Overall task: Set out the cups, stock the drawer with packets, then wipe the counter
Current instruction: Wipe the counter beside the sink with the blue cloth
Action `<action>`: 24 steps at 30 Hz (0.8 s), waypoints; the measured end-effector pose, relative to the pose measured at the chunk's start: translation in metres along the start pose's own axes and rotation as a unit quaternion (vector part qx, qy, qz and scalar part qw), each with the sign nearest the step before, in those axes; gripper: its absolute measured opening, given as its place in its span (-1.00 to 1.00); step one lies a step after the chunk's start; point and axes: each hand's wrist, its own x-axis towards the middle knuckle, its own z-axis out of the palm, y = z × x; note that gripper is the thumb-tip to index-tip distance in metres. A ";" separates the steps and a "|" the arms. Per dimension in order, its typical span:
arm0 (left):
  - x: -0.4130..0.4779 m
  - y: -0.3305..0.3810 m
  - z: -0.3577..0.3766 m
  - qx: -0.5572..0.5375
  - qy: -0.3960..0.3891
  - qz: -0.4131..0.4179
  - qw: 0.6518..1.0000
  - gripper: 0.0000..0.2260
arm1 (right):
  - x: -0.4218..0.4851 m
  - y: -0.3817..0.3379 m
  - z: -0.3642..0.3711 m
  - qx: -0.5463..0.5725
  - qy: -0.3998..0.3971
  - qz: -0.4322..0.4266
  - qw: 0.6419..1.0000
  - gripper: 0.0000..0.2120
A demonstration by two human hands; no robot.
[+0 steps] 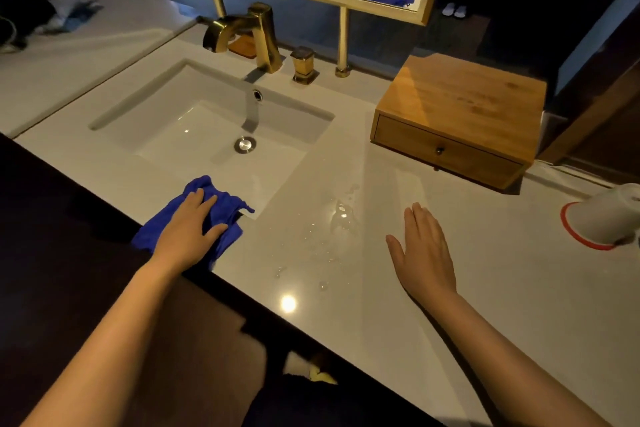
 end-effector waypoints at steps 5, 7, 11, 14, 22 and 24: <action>-0.010 0.009 0.008 -0.036 0.059 -0.014 0.998 -0.61 | -0.001 -0.002 0.001 0.002 0.000 -0.003 1.000 -0.39; -0.015 0.014 0.011 -0.027 0.092 -0.024 0.995 -0.66 | -0.002 -0.002 0.001 0.003 0.002 -0.003 1.000 -0.39; -0.022 0.027 0.012 0.007 0.158 -0.048 0.986 -0.76 | -0.001 -0.001 -0.001 0.012 0.005 -0.011 1.000 -0.38; -0.023 0.035 0.000 0.007 0.168 -0.059 0.984 -0.74 | -0.002 0.000 -0.002 0.024 -0.001 -0.013 1.000 -0.38; -0.065 0.097 -0.033 -0.196 0.267 0.003 0.944 -0.84 | 0.002 0.002 -0.014 0.138 -0.041 0.004 0.990 -0.41; -0.078 0.119 -0.036 -0.212 0.257 0.020 0.943 -0.88 | -0.002 -0.004 -0.021 0.201 -0.065 -0.031 0.977 -0.41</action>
